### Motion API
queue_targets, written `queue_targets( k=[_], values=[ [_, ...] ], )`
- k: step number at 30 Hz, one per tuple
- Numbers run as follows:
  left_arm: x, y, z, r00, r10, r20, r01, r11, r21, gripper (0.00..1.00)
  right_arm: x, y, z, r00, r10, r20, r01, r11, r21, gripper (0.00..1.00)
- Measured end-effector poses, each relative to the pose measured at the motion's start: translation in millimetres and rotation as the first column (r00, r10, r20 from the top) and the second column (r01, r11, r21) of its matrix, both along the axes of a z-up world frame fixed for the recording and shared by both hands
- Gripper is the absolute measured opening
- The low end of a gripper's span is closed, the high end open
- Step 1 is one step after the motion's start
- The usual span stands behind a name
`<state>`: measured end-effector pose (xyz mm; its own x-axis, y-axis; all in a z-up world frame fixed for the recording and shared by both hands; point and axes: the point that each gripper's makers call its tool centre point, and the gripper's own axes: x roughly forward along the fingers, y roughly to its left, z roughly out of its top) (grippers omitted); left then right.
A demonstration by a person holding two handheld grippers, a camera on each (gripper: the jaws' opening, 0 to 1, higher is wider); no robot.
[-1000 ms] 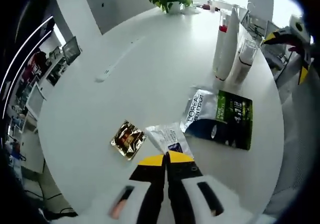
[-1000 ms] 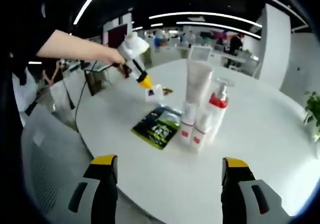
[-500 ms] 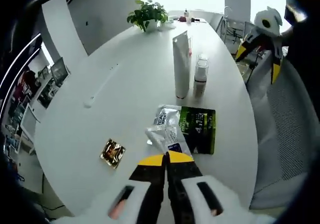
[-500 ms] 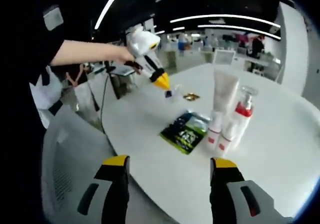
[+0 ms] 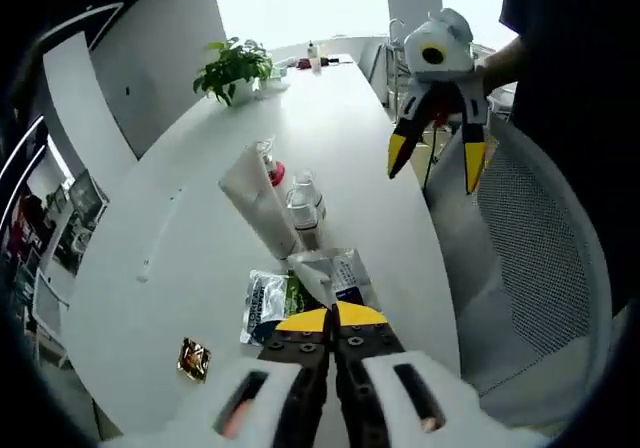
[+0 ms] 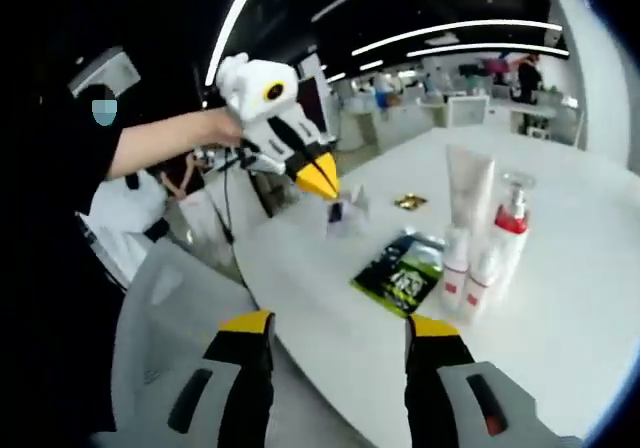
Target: Arrange the skincare products in the storage area until every visible bottle or jar stands upright without overlapping.
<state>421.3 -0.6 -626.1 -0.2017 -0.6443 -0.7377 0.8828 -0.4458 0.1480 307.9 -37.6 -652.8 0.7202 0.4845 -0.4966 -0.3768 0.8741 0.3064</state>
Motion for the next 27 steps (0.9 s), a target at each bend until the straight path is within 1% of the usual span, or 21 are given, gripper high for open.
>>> queue_targets(
  k=[2,5,7,10,13,16,18,22,27],
  values=[
    [-10.0,-2,5.0,1.0,-0.021,0.005,0.021,1.0,-0.009,0.03,1,2,3.6,1.0,-0.001,0.002,0.001,0.999,0.038,0.48],
    [-23.6,-3,8.8,0.999,-0.053,-0.002,0.053,0.999,-0.014,0.03,4,1,7.8,1.0,-0.004,0.007,0.003,0.998,0.063,0.45],
    [-31.7,-3,10.2,0.997,-0.07,-0.011,0.07,0.997,-0.015,0.03,6,0,10.0,1.0,-0.004,0.011,0.003,0.997,0.075,0.43],
    [-44.6,-4,12.8,0.995,-0.097,-0.021,0.097,0.995,-0.017,0.03,9,2,16.2,1.0,0.002,0.024,-0.005,0.993,0.119,0.38],
    [-58.5,-7,17.4,0.991,-0.125,-0.043,0.124,0.992,-0.024,0.03,10,8,20.1,0.999,0.017,0.027,-0.021,0.988,0.154,0.33],
    [-67.0,-8,21.5,0.989,-0.143,-0.046,0.142,0.99,-0.026,0.03,11,13,25.6,0.998,0.039,0.049,-0.047,0.984,0.169,0.26],
    [-72.6,-9,24.9,0.986,-0.155,-0.056,0.154,0.988,-0.032,0.03,11,18,30.2,0.997,0.051,0.054,-0.061,0.976,0.211,0.24],
    [-82.9,-11,30.5,0.98,-0.173,-0.094,0.169,0.984,-0.047,0.03,11,21,30.8,0.997,0.06,0.055,-0.071,0.972,0.224,0.22],
    [-85.0,-9,31.9,0.979,-0.17,-0.108,0.166,0.985,-0.051,0.03,9,27,35.6,0.994,0.086,0.065,-0.101,0.957,0.273,0.11]
  ],
)
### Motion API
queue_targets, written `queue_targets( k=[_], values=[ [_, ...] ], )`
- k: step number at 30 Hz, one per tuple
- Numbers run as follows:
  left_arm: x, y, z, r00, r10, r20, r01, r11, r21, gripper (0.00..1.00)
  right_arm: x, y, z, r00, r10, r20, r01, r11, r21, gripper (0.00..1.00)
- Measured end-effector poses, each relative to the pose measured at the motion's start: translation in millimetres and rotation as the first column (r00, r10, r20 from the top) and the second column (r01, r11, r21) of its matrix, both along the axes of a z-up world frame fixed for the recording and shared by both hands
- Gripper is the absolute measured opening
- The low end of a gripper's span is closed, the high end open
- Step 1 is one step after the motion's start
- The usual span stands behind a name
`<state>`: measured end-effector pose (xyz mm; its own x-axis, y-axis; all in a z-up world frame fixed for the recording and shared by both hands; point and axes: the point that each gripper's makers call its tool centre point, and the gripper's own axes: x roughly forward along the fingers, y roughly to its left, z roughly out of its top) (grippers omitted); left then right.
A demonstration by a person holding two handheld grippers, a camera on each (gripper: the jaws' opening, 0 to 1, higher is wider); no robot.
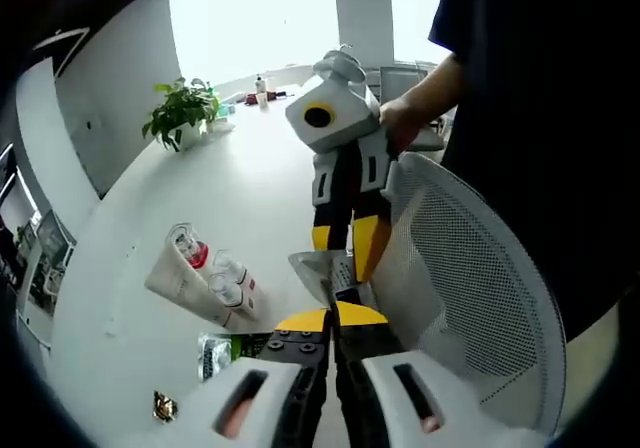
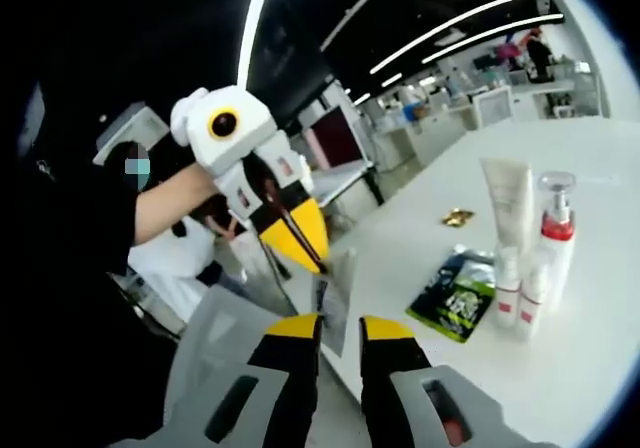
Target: Arrange the skincare products in the storage area until every visible bottle or jar stands upright without overlapping.
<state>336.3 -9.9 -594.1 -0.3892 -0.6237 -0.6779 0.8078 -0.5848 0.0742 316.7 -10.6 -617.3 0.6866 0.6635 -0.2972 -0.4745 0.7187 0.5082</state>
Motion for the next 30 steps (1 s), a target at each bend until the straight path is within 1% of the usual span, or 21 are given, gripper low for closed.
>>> queue_targets(
  k=[3,6,9,10,11,12,13,14,15,16,17,18,20,21,23,25,26,27,28,29,30],
  values=[
    [0.6,3,1.3,1.0,0.009,-0.012,-0.009,1.0,0.0,0.03,-1,3,0.5,1.0,0.013,0.001,-0.013,1.0,0.008,0.07],
    [1.1,6,0.7,1.0,0.013,-0.017,-0.013,1.0,0.006,0.03,-2,8,1.6,0.999,0.035,0.006,-0.035,0.999,0.008,0.05],
    [2.4,7,0.7,1.0,0.024,-0.02,-0.024,1.0,0.008,0.03,-2,12,5.3,0.998,0.055,0.036,-0.055,0.998,0.004,0.0],
    [2.9,7,1.6,0.999,0.029,-0.03,-0.029,1.0,0.007,0.03,3,4,0.6,0.999,0.014,0.041,-0.013,0.999,-0.041,0.0],
    [2.0,7,2.3,0.999,0.033,-0.043,-0.033,0.999,0.007,0.04,-2,10,4.3,0.998,0.048,0.047,-0.047,0.999,-0.012,0.0],
    [2.3,7,2.5,0.998,0.038,-0.043,-0.038,0.999,0.004,0.04,-3,11,5.8,0.999,0.043,0.022,-0.044,0.998,0.034,0.0],
    [1.8,7,2.6,0.997,0.046,-0.054,-0.046,0.999,0.001,0.04,-3,10,4.6,1.0,0.03,0.004,-0.03,0.998,0.048,0.0],
    [1.7,7,3.1,0.996,0.056,-0.067,-0.057,0.998,-0.004,0.04,-2,7,3.7,1.0,0.023,0.015,-0.023,0.999,0.037,0.0],
    [2.3,5,4.6,0.991,0.087,-0.098,-0.088,0.996,-0.011,0.05,-3,6,3.7,1.0,0.018,0.021,-0.019,0.999,0.04,0.0],
    [3.2,4,5.2,0.987,0.106,-0.118,-0.108,0.994,-0.013,0.07,-3,5,4.4,1.0,0.013,0.017,-0.014,0.998,0.054,0.0],
    [7.6,3,6.3,0.98,0.142,-0.138,-0.146,0.989,-0.024,0.08,-4,5,5.6,1.0,0.004,0.008,-0.005,0.997,0.081,0.0],
    [10.9,2,7.3,0.975,0.165,-0.152,-0.172,0.985,-0.032,0.09,-4,5,5.9,1.0,-0.005,0.005,0.004,0.996,0.092,0.0],
    [9.3,3,13.1,0.947,0.195,-0.254,-0.211,0.977,-0.04,0.11,-3,2,12.4,0.999,-0.04,0.006,0.039,0.987,0.154,0.0],
    [10.8,2,17.6,0.927,0.218,-0.306,-0.246,0.967,-0.059,0.15,-2,0,16.0,0.998,-0.06,0.007,0.057,0.981,0.185,0.0],
    [10.4,3,22.3,0.896,0.235,-0.377,-0.283,0.956,-0.076,0.21,-1,-3,19.2,0.997,-0.072,0.01,0.068,0.975,0.21,0.0],
    [14.0,4,26.1,0.854,0.272,-0.444,-0.343,0.935,-0.088,0.23,-1,-4,23.1,0.997,-0.076,0.017,0.07,0.971,0.228,0.0],
    [15.1,5,27.6,0.825,0.288,-0.486,-0.374,0.923,-0.089,0.23,0,-4,26.3,0.997,-0.077,0.02,0.069,0.967,0.244,0.0],
    [16.0,5,28.2,0.819,0.292,-0.494,-0.384,0.919,-0.094,0.24,-1,-3,28.8,0.997,-0.075,0.024,0.066,0.964,0.258,0.0],
    [19.7,5,30.1,0.79,0.311,-0.528,-0.425,0.899,-0.106,0.26,0,-3,30.5,0.997,-0.078,0.027,0.068,0.961,0.268,0.0],
    [21.6,5,30.9,0.768,0.324,-0.552,-0.451,0.886,-0.107,0.26,1,-3,33.1,0.996,-0.085,0.029,0.074,0.956,0.285,0.0],
    [23.3,6,31.4,0.739,0.338,-0.583,-0.483,0.869,-0.107,0.27,2,-3,36.4,0.995,-0.094,0.029,0.081,0.947,0.311,0.0]
  ],
)
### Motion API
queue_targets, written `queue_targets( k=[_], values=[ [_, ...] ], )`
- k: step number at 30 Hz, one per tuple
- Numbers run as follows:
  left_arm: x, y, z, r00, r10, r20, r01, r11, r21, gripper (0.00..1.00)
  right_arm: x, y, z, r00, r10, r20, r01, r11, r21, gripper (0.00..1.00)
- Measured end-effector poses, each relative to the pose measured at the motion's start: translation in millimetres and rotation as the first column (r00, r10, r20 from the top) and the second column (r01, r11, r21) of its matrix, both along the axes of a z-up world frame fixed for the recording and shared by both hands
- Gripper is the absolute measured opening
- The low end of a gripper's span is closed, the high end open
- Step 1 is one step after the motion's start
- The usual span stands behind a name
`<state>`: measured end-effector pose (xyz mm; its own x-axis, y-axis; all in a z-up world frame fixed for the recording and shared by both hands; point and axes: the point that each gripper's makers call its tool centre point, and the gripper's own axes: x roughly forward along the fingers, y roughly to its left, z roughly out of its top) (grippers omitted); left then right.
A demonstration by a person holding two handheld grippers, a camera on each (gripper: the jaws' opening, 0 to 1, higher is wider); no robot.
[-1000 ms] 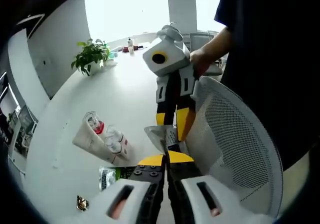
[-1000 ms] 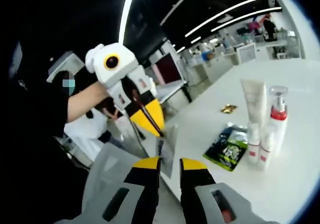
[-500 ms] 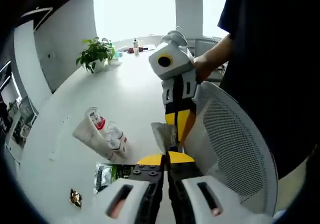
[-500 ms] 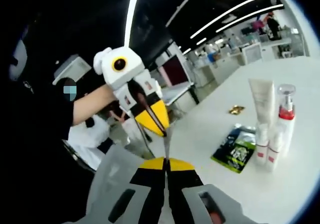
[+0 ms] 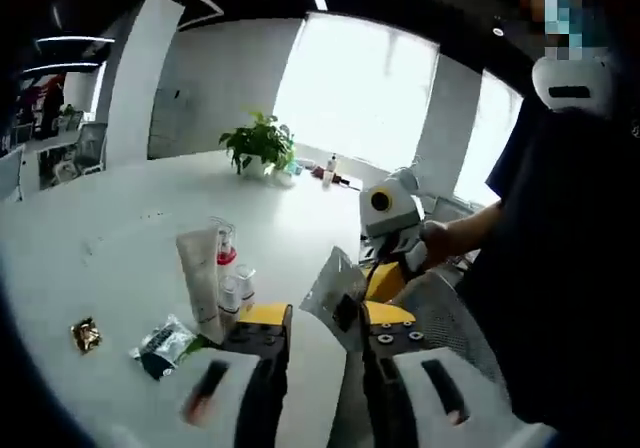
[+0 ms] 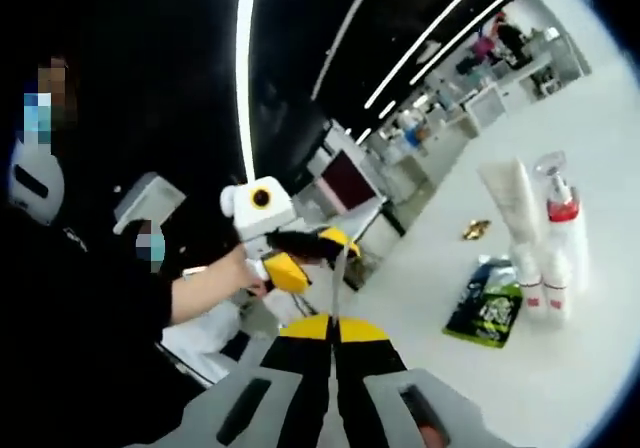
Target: Arrange the skincare products in the storage area until every visible bottle or jar stands upright without overlapping.
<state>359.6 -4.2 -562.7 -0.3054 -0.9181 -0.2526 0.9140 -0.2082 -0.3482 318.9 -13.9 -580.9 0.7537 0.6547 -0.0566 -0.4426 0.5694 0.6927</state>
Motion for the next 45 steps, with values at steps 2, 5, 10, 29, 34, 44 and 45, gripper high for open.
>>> queue_targets(
  k=[2,5,10,29,34,44,45],
  values=[
    [2.7,1,0.3,0.998,0.056,-0.041,-0.056,0.998,-0.023,0.28,2,-2,4.4,1.0,-0.015,0.007,0.015,0.999,0.035,0.0],
    [-1.3,3,2.5,0.99,0.093,-0.109,-0.1,0.993,-0.058,0.26,4,-3,8.2,1.0,-0.03,0.005,0.029,0.996,0.087,0.0],
    [-8.2,6,-1.9,0.972,0.155,-0.174,-0.167,0.984,-0.059,0.2,6,-4,7.8,0.999,-0.045,-0.006,0.045,0.989,0.138,0.0],
    [-3.9,6,-19.5,0.885,0.308,-0.349,-0.326,0.945,0.005,0.0,18,-2,-5.1,0.994,-0.095,-0.057,0.103,0.984,0.148,0.0],
    [4.5,13,-25.0,0.875,0.32,-0.363,-0.335,0.942,0.024,0.0,20,2,-27.1,0.989,-0.108,-0.104,0.111,0.993,0.027,0.15],
    [28.7,31,-49.4,0.847,0.389,-0.363,-0.387,0.919,0.08,0.0,14,-6,-59.9,0.982,-0.135,-0.134,0.103,0.969,-0.224,0.58],
    [31.9,32,-52.7,0.842,0.396,-0.366,-0.393,0.916,0.086,0.0,13,-7,-61.4,0.981,-0.136,-0.136,0.102,0.967,-0.234,0.61]
  ],
)
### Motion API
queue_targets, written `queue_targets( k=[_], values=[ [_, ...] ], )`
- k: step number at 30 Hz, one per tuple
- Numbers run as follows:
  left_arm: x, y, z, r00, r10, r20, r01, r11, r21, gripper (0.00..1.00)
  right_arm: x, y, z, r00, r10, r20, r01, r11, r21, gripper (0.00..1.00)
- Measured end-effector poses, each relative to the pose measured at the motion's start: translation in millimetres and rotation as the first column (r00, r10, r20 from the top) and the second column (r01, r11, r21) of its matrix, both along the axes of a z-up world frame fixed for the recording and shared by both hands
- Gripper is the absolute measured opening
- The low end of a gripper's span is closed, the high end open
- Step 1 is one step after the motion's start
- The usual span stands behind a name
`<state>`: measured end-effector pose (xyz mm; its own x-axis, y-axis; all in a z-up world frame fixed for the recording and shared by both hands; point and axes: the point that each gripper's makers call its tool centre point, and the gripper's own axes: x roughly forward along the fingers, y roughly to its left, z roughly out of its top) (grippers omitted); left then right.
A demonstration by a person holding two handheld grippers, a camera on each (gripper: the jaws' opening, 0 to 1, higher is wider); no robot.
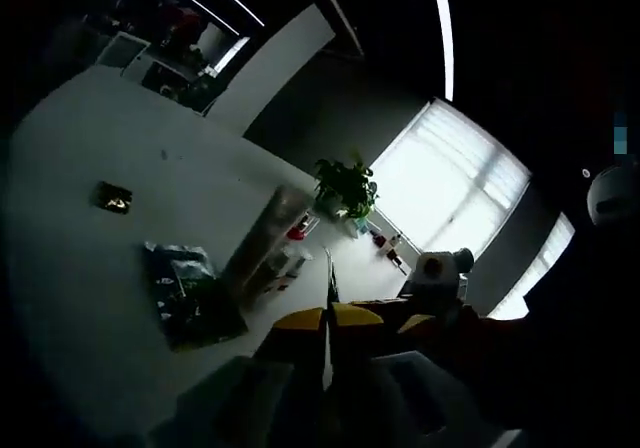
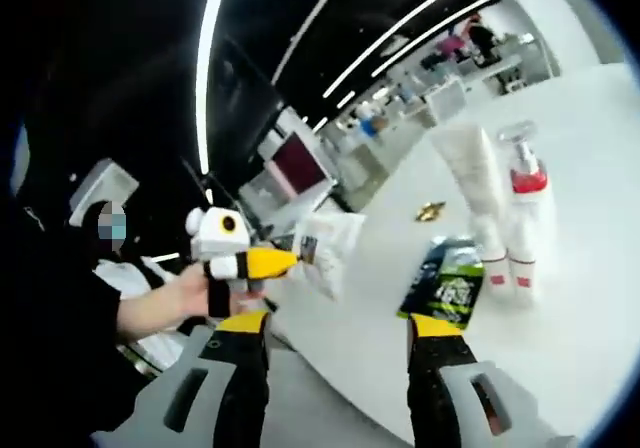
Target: Arrange the skincare products in the storage area until every visible bottle or jar stands upright without overlapping.
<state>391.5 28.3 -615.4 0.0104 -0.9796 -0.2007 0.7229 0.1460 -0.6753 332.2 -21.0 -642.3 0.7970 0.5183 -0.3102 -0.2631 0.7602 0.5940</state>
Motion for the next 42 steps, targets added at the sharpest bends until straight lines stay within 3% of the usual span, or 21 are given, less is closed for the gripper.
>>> queue_targets(
  k=[6,17,20,27,42],
  values=[
    [19.7,11,-22.6,0.999,0.035,-0.024,-0.034,0.998,0.051,0.0,-2,-10,-15.8,0.999,-0.03,-0.045,0.026,0.996,-0.085,0.81],
    [56.8,27,-56.6,0.995,0.086,-0.041,-0.08,0.987,0.141,0.0,-7,-11,-34.3,0.997,-0.007,-0.078,-0.009,0.978,-0.206,0.94],
    [66.0,31,-67.9,0.994,0.102,-0.04,-0.094,0.98,0.174,0.0,-8,-9,-38.0,0.995,-0.001,-0.095,-0.018,0.981,-0.191,0.99],
    [81.0,37,-92.0,0.987,0.142,-0.076,-0.123,0.968,0.22,0.0,-8,-11,-39.1,0.995,-0.007,-0.097,-0.014,0.977,-0.211,0.99],
    [96.7,39,-133.3,0.974,0.185,-0.132,-0.136,0.94,0.314,0.0,-3,-22,-38.1,0.993,-0.062,-0.098,0.045,0.985,-0.168,0.98]
  ],
)
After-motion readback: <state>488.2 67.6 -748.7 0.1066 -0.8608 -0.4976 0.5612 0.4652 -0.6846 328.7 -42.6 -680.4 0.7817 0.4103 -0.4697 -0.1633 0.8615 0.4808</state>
